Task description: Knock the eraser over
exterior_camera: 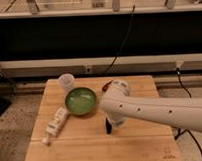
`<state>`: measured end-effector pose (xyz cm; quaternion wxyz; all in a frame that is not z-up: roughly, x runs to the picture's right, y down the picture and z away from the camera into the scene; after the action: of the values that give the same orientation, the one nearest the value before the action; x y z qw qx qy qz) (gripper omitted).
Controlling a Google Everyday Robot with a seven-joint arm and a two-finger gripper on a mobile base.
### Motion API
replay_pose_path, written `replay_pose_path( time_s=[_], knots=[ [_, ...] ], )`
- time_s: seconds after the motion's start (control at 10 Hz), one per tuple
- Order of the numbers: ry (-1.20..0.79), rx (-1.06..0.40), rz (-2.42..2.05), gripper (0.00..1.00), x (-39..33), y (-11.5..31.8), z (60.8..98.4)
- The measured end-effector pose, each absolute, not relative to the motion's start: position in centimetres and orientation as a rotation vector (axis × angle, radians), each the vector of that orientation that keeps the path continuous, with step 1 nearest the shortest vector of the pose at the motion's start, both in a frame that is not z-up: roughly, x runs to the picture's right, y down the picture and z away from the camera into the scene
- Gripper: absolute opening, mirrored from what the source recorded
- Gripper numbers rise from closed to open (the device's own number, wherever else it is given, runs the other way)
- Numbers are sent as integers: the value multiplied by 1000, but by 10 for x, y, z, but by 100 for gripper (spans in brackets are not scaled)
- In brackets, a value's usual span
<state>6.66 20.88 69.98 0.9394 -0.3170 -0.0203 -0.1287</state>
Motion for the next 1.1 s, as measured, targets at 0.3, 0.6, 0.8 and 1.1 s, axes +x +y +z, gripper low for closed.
replay_pose_path(
  time_s=[0.3,0.6,0.8,1.1],
  knots=[
    [-54,-645,-275,1,60,211,702],
    [-73,-641,-287,1,51,215,705],
    [-85,-637,-294,1,46,217,707],
    [-99,-632,-302,1,39,217,711]
  ],
)
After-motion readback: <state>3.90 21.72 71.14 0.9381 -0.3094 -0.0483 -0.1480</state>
